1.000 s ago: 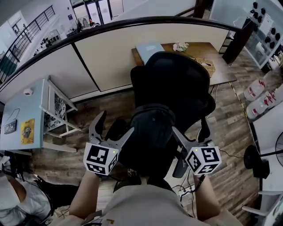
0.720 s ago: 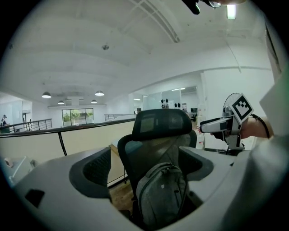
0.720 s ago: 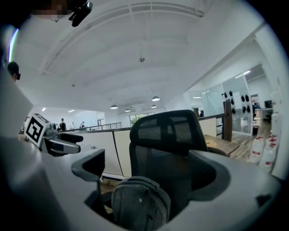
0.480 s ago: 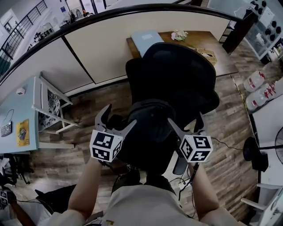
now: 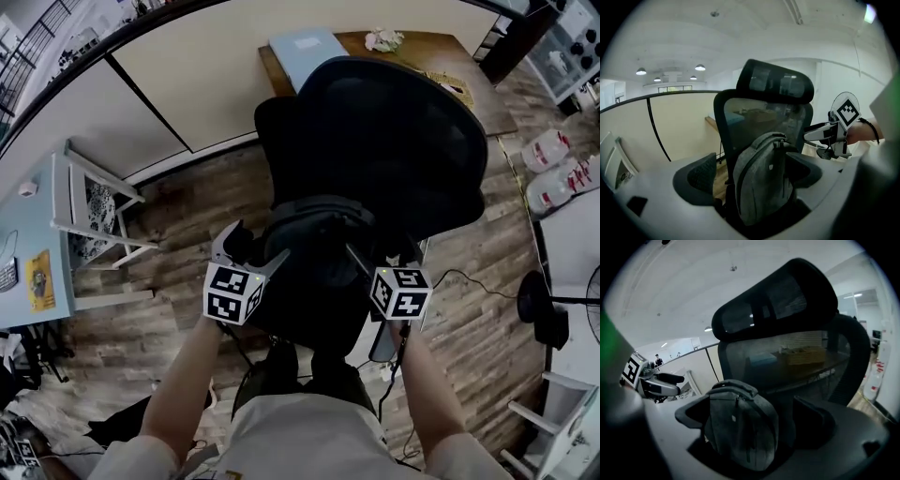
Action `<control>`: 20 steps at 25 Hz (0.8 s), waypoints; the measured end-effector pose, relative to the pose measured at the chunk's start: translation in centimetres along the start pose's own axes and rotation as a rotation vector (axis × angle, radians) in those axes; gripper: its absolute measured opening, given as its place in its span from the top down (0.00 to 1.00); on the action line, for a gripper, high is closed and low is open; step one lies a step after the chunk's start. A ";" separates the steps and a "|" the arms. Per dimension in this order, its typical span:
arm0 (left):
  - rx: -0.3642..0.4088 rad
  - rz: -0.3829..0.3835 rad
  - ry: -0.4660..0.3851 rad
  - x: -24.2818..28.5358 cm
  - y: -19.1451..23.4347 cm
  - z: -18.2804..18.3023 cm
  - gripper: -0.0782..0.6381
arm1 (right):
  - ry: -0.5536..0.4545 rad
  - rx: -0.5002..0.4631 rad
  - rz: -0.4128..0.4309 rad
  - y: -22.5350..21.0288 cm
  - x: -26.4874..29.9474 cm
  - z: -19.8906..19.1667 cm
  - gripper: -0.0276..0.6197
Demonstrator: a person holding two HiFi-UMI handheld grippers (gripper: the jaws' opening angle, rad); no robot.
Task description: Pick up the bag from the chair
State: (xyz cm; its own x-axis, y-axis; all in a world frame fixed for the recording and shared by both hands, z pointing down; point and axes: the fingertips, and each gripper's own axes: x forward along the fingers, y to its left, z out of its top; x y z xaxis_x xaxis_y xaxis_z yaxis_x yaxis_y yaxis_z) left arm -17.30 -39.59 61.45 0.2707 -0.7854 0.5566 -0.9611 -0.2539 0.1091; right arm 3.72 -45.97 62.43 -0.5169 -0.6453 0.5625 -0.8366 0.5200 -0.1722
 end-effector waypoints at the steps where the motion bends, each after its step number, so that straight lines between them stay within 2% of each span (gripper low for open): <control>1: -0.012 -0.002 0.018 0.8 0.3 -0.8 0.26 | 0.010 0.002 0.006 -0.1 0.8 -0.6 0.09; 12: -0.123 -0.007 0.199 8.6 1.2 -9.4 0.26 | 0.169 0.079 -0.025 -3.7 6.8 -8.5 0.11; 14: -0.128 -0.009 0.233 9.3 1.5 -10.7 0.26 | 0.192 0.093 -0.019 -3.8 7.6 -9.5 0.13; 17: -0.133 -0.002 0.256 10.0 1.9 -11.8 0.27 | 0.231 0.089 -0.003 -3.9 8.4 -10.6 0.22; 18: -0.135 0.007 0.254 10.1 2.1 -11.8 0.30 | 0.237 0.084 -0.004 -4.0 8.6 -10.7 0.25; 20: -0.133 0.024 0.250 10.2 2.5 -11.7 0.48 | 0.242 0.079 -0.010 -4.0 8.7 -10.8 0.31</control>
State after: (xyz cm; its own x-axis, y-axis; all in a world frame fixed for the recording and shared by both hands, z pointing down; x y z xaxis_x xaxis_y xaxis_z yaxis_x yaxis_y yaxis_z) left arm -17.59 -41.61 76.99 0.2411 -0.6228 0.7443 -0.9705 -0.1476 0.1908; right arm 4.54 -47.66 76.72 -0.4578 -0.4929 0.7399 -0.8581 0.4626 -0.2228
